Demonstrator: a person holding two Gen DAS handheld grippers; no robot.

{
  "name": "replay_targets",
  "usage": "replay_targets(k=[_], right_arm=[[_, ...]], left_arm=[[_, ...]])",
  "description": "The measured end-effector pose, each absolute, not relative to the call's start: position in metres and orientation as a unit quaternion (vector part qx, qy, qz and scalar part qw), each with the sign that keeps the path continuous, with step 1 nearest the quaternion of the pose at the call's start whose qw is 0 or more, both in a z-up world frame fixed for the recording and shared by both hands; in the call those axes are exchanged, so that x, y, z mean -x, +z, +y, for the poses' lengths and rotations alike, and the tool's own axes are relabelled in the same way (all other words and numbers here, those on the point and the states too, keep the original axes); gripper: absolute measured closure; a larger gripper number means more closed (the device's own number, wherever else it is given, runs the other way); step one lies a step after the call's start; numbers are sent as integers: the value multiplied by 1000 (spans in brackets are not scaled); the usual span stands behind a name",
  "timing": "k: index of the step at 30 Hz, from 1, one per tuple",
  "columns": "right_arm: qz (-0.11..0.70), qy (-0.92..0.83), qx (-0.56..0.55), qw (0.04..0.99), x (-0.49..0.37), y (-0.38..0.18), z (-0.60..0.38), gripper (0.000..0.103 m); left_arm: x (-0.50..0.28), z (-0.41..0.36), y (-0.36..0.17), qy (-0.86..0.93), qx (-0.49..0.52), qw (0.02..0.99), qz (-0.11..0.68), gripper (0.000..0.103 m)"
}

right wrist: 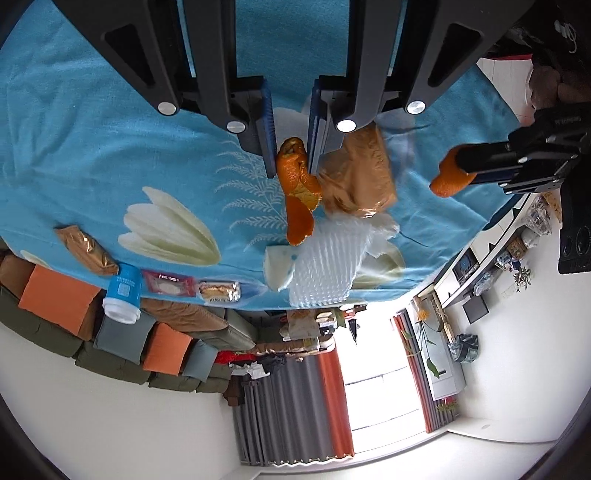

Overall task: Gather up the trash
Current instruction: 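Carry both orange peels in both tools over the teal bin, then open both tools to drop the orange peels into the bin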

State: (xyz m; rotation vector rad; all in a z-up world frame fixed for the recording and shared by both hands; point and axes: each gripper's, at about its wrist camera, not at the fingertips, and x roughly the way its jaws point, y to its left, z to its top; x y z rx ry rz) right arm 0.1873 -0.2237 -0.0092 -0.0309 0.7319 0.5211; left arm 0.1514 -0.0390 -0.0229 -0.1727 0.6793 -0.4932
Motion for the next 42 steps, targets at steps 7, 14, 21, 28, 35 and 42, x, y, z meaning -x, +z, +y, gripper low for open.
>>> replay_targets(k=[7, 14, 21, 28, 35, 42], right_arm=[[312, 296, 21, 902, -177, 22, -199, 89], [288, 365, 36, 884, -172, 39, -146, 89], [275, 440, 54, 853, -168, 49, -80, 89], [286, 515, 65, 806, -159, 50, -4, 89], [301, 562, 95, 764, -153, 45, 72, 89], [314, 573, 130, 746, -150, 34, 123, 89]], left_arm=[[-136, -5, 1, -195, 87, 933, 289, 84], [-109, 46, 31, -112, 78, 961, 242, 83], [-71, 113, 48, -10, 80, 973, 216, 83], [-28, 181, 55, 88, 92, 971, 205, 83], [-1, 233, 48, 148, 107, 961, 206, 83], [18, 270, 38, 180, 118, 952, 219, 83]])
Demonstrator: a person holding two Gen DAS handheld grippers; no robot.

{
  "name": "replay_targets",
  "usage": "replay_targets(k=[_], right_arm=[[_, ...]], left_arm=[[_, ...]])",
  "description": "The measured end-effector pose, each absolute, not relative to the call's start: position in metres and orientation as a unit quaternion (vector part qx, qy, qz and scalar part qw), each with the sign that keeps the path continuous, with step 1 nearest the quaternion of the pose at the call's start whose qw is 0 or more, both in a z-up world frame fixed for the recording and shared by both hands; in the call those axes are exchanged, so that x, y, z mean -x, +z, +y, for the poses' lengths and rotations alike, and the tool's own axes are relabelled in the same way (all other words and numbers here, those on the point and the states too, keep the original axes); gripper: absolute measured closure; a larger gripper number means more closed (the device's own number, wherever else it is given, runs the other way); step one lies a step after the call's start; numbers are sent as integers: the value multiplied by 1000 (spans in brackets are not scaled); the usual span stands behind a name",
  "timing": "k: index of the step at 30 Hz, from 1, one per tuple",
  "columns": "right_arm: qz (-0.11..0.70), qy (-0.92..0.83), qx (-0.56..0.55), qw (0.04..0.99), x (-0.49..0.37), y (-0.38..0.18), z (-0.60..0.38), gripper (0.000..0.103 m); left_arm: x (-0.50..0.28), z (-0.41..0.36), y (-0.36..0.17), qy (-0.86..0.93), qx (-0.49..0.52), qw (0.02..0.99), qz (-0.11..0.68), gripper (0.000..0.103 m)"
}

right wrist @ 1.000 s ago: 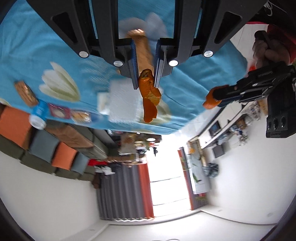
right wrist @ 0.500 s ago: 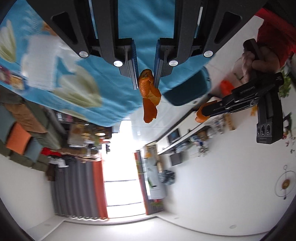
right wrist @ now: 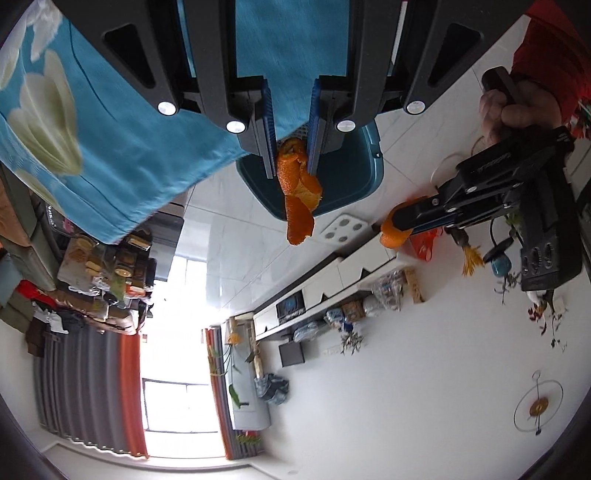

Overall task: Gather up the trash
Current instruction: 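Open both tools to drop the orange peels into the bin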

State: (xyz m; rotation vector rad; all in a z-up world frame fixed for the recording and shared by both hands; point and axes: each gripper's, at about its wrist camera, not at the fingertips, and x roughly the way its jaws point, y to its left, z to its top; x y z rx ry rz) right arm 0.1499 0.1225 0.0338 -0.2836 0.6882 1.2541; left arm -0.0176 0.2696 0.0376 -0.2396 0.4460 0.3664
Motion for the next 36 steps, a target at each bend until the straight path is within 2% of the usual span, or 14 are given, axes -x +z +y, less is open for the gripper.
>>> replay_targets(k=[9, 31, 36], right_arm=[[341, 579, 167, 722, -153, 14, 173, 89], [395, 563, 248, 682, -165, -40, 256, 89], [405, 559, 255, 677, -167, -48, 267, 87]], left_arm=[[21, 297, 16, 197, 136, 939, 245, 83], [-55, 334, -77, 183, 171, 910, 331, 83], [-67, 337, -85, 185, 174, 907, 337, 78]])
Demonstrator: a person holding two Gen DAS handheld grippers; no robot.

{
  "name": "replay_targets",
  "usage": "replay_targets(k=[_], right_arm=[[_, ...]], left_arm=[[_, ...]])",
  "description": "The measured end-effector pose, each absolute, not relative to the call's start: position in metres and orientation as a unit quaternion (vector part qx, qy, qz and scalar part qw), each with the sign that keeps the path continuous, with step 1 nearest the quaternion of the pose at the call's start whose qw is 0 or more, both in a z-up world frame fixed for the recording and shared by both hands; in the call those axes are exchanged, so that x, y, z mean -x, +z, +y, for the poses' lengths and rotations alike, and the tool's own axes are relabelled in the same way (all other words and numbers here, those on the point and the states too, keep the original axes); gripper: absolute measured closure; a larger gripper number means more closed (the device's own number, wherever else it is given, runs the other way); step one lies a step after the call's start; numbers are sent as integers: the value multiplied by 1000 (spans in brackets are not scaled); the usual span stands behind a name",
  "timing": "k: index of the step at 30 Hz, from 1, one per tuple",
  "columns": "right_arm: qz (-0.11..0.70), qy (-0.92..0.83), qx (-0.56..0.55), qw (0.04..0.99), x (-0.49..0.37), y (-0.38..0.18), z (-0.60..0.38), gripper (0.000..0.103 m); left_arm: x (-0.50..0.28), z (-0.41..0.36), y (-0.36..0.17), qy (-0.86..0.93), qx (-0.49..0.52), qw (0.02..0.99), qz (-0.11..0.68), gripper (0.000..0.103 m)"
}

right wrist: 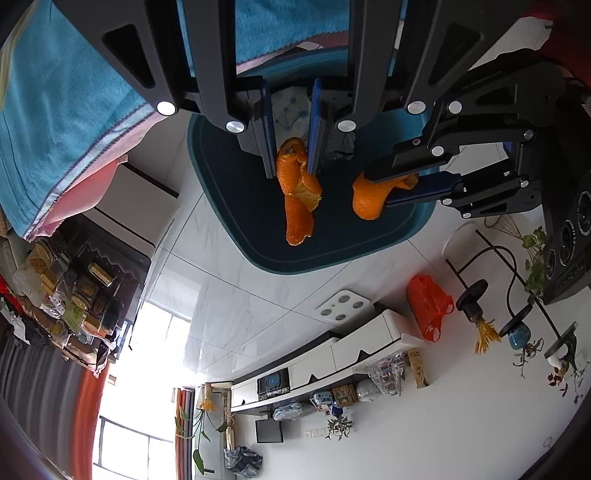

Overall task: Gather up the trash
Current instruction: 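Open both tools to drop the orange peels into the bin, then move both tools back over the table toward the remaining trash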

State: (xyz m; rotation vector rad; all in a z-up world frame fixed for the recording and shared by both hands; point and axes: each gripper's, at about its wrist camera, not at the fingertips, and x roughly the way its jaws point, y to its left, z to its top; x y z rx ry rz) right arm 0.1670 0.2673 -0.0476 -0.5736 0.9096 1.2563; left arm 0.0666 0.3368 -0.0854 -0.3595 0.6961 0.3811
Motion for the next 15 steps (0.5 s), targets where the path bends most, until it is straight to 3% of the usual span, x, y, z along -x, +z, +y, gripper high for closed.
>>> replay_targets(k=[4, 8, 15], right_arm=[[409, 559, 243, 680, -172, -49, 267, 84], [405, 559, 229, 686, -176, -43, 264, 75], [383, 560, 217, 702, -177, -26, 248, 68]], left_arm=[[-70, 342, -89, 192, 176, 906, 333, 57], [-72, 343, -86, 199, 176, 906, 329, 52], [-61, 342, -77, 219, 183, 906, 314, 42]])
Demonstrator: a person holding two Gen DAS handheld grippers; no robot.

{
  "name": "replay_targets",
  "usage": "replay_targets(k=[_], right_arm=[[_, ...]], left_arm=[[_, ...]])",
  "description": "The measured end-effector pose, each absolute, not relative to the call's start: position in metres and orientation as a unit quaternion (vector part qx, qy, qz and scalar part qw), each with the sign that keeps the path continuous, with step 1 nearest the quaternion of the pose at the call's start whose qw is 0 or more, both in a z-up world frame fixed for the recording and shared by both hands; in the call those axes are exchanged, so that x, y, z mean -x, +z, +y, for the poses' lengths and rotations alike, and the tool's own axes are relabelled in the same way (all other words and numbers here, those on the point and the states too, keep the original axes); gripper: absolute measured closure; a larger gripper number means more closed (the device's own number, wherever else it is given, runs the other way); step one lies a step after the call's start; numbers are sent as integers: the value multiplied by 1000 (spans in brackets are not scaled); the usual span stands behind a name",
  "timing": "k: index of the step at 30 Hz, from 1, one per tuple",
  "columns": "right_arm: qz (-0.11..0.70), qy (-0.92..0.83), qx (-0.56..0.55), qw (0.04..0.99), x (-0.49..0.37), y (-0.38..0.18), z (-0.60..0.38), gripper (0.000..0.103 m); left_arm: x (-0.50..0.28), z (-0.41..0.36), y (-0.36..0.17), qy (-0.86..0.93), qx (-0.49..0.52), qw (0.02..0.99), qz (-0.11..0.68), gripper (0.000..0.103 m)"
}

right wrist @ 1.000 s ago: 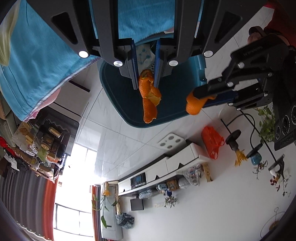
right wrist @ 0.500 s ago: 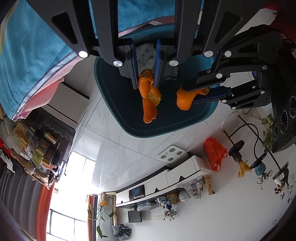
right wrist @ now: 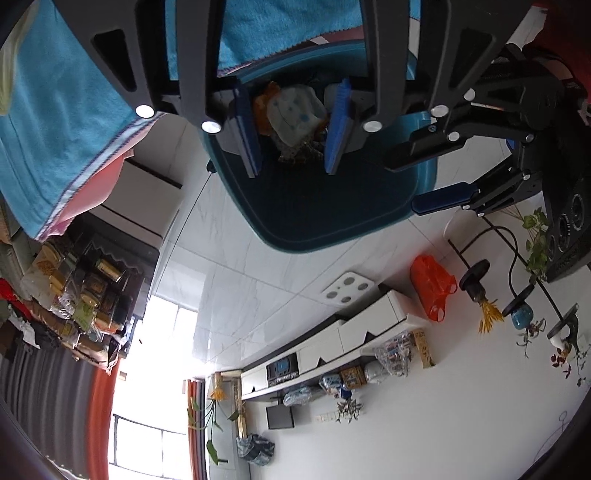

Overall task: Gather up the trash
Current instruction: 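Move both tools back over the table toward the remaining trash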

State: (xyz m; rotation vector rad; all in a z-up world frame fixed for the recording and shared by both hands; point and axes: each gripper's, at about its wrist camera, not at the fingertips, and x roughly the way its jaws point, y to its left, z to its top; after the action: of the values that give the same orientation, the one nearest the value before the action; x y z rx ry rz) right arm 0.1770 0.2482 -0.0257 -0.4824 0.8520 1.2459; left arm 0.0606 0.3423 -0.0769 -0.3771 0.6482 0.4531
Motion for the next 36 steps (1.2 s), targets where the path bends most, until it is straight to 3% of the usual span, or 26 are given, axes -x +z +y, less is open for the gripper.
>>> replay_targets(k=[2, 6, 8, 11, 13, 21, 29, 36], right_arm=[[373, 559, 215, 709, -176, -19, 240, 66], [355, 561, 200, 720, -174, -8, 217, 56], [345, 562, 189, 727, -171, -1, 200, 54], [329, 557, 175, 742, -170, 8, 175, 40], [319, 555, 164, 750, -168, 13, 156, 38], [296, 522, 108, 792, -165, 23, 70, 16], [272, 467, 81, 838, -155, 22, -6, 7], [253, 409, 68, 874, -140, 16, -63, 7]], left_arm=[[-55, 337, -71, 224, 180, 907, 308, 38], [-42, 326, -53, 232, 175, 912, 289, 20], [-38, 317, -41, 232, 172, 917, 274, 16], [-33, 302, -24, 227, 161, 925, 257, 8], [-33, 292, -12, 220, 152, 932, 246, 6], [-36, 246, 20, 195, 131, 948, 213, 6], [-47, 194, 37, 142, 127, 963, 191, 6], [-60, 131, 39, 82, 94, 976, 177, 6]])
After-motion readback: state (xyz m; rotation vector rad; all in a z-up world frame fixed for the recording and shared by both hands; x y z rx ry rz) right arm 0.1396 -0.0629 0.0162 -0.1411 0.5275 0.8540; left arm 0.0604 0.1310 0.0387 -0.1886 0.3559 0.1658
